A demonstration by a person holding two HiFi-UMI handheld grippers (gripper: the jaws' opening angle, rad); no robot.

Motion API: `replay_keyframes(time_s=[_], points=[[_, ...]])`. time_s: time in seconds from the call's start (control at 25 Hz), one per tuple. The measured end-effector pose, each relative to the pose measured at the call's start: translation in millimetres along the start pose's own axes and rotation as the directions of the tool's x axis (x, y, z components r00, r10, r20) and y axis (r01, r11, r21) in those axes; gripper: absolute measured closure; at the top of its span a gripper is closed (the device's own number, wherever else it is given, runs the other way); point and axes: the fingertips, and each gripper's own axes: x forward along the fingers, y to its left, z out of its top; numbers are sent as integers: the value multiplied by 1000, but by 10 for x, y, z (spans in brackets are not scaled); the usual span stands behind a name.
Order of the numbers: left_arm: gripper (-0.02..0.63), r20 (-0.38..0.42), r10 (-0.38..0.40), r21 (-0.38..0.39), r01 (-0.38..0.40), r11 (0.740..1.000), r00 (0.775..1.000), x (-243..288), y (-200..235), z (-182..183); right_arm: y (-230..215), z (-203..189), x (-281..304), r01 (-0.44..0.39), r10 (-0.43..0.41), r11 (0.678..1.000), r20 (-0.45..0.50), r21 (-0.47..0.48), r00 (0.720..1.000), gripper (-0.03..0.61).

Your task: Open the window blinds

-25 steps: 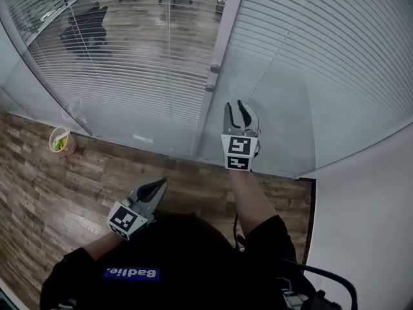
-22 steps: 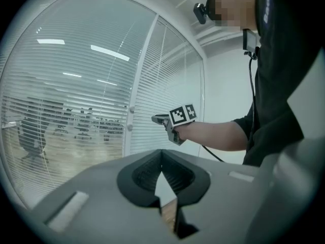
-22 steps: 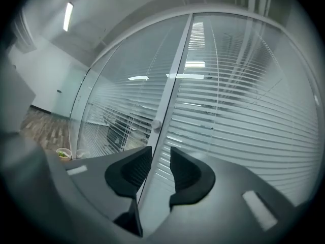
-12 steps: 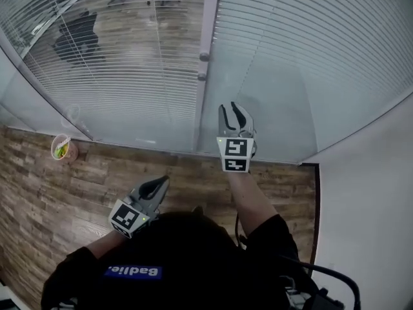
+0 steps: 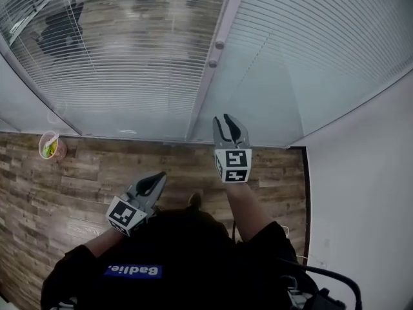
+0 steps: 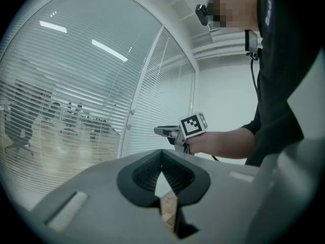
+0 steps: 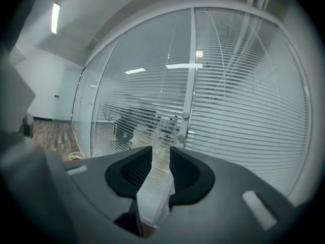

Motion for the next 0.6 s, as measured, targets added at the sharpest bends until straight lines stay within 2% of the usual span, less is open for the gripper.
replay_keyframes(time_s=[0.24, 0.36, 0.48, 0.6], points=[[614, 7, -64, -42, 64, 997, 998, -284, -37, -134, 531, -154, -345, -13, 15, 999, -45, 40, 999, 469], [614, 14, -80, -71, 81, 994, 997, -280, -58, -163, 787, -254, -506, -57, 63, 995, -68, 80, 996, 469], [614, 9, -100, -56, 100, 993, 995, -269, -95, -222, 1019, -341, -679, -117, 125, 987, -75, 109, 989, 468], [614, 21, -82, -47, 83, 995, 996, -224, -101, -143, 1107, -367, -828, -164, 174, 976, -62, 140, 983, 469]])
